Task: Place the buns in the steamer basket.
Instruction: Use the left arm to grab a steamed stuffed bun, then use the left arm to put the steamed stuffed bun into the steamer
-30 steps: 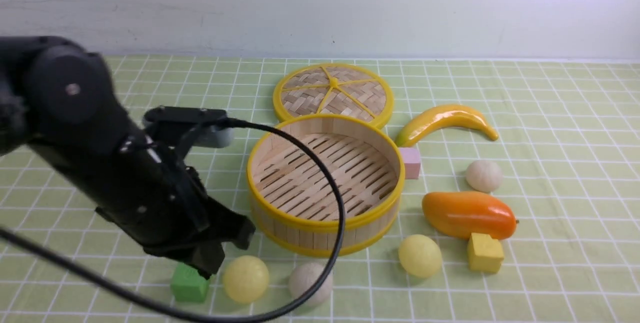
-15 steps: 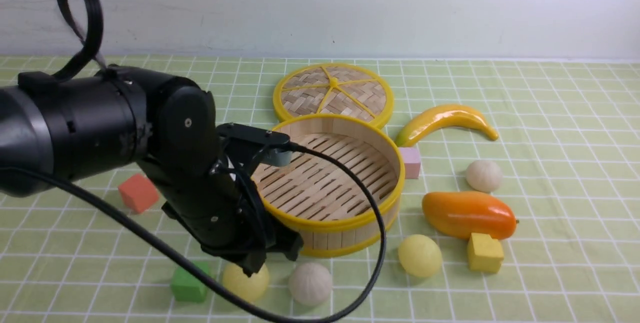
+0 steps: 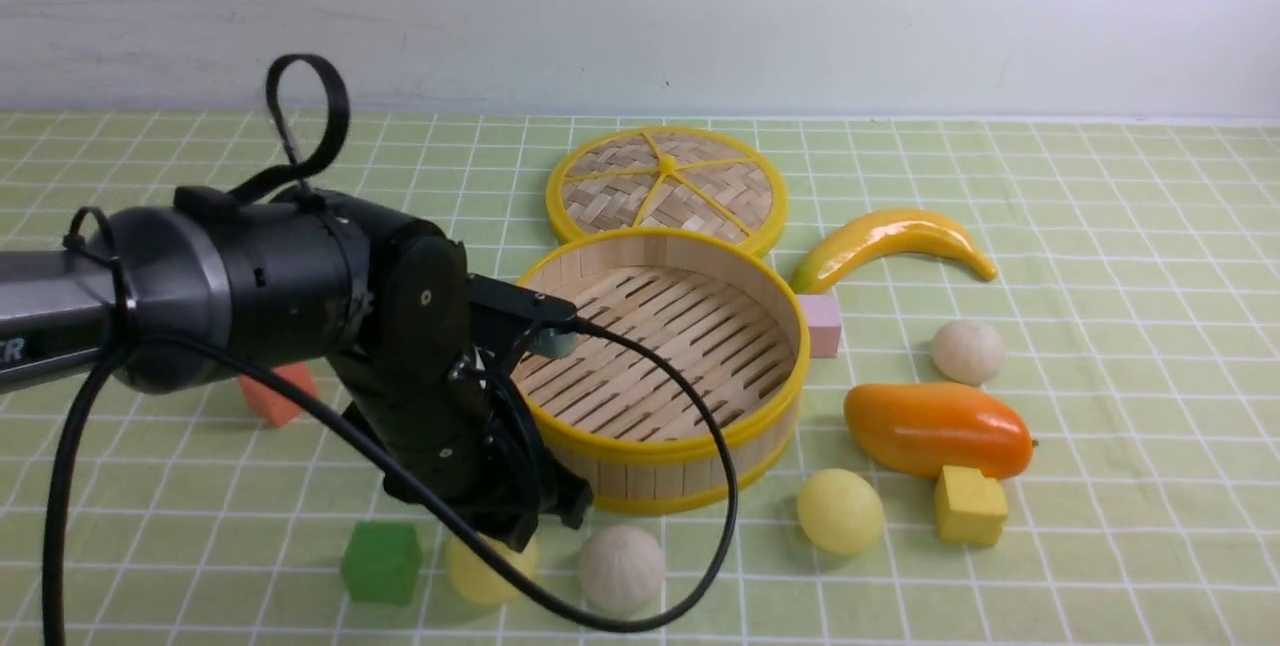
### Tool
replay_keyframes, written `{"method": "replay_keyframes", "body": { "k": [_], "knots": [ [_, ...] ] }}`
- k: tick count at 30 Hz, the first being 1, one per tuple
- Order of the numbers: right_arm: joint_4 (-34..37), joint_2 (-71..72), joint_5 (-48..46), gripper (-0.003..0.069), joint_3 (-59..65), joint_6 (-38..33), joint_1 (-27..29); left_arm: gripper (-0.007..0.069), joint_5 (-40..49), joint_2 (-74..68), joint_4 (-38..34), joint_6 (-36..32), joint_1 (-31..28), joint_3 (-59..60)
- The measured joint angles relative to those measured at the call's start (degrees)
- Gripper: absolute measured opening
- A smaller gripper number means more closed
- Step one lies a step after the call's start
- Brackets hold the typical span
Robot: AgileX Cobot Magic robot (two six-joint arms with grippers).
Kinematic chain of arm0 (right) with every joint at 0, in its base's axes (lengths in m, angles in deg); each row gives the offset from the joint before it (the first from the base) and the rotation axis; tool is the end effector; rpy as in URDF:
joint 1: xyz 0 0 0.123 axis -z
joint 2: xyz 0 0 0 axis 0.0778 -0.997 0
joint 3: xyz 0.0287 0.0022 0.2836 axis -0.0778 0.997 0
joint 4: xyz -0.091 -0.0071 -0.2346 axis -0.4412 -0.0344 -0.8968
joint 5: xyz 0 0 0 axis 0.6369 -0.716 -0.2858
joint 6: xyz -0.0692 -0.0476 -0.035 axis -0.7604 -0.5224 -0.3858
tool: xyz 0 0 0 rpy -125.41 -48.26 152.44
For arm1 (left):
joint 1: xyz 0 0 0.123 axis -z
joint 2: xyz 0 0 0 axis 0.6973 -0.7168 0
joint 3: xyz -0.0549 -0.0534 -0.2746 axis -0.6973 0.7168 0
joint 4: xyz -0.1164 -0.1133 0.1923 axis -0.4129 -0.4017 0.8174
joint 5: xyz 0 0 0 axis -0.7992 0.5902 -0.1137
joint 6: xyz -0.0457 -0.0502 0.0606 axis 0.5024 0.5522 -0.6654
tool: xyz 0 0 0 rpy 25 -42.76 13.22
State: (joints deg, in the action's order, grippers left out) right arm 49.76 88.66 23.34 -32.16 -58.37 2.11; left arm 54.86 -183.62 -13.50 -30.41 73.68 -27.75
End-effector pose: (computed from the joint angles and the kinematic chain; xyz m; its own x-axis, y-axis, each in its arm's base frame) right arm 0.0517 0.0078 0.1729 -0.3066 0.0662 -0.9495 -0.0767 0.9926 0.0939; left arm 0.3022 -0.1733 0.1965 -0.8656 0.3991 -0.3025 0.4318 0.9007 -0.0472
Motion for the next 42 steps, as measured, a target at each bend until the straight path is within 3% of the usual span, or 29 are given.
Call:
{"method": "replay_keyframes", "body": {
  "k": [9,11,12,13,14,15,18,21,27,35,38,42],
  "knots": [
    [0.00,0.00,0.00,0.0241,0.00,0.00,0.00,0.0255,-0.40,-2.29,0.21,0.00,0.00,-0.08],
    [0.00,0.00,0.00,0.0241,0.00,0.00,0.00,0.0173,0.62,-2.43,0.21,0.00,0.00,-0.19],
    [0.00,0.00,0.00,0.0241,0.00,0.00,0.00,0.0173,0.71,-2.43,0.21,0.00,0.00,-0.19],
    [0.00,0.00,0.00,0.0241,0.00,0.00,0.00,0.0074,1.93,-2.43,-0.05,0.00,0.00,-0.58],
    [0.00,0.00,0.00,0.0241,0.00,0.00,0.00,0.0063,2.07,-2.43,-0.05,0.00,0.00,-0.64],
    [0.00,0.00,0.00,0.0241,0.00,0.00,0.00,-0.0001,3.88,-2.43,-0.29,0.00,0.00,-1.40],
    [0.00,0.00,0.00,0.0241,0.00,0.00,0.00,-0.0013,7.91,-1.82,-0.83,0.00,0.07,-3.61],
    [0.00,0.00,0.00,0.0241,0.00,0.00,0.00,-0.0013,12.23,0.50,-1.11,0.00,1.14,-8.23],
    [0.00,0.00,0.00,0.0241,0.00,0.00,0.00,-0.0013,10.13,0.37,-0.80,-0.05,1.69,-18.85],
    [0.00,0.00,0.00,0.0241,0.00,0.00,0.00,0.0010,7.75,-17.48,4.00,0.93,-0.39,-33.93],
    [0.00,0.00,0.00,0.0241,0.00,0.00,0.00,0.0063,9.66,-21.12,4.54,1.07,-0.52,-37.18],
    [0.00,0.00,0.00,0.0241,0.00,0.00,0.00,0.0277,12.68,-22.73,4.66,1.82,-0.53,-40.50]
  ]
}}
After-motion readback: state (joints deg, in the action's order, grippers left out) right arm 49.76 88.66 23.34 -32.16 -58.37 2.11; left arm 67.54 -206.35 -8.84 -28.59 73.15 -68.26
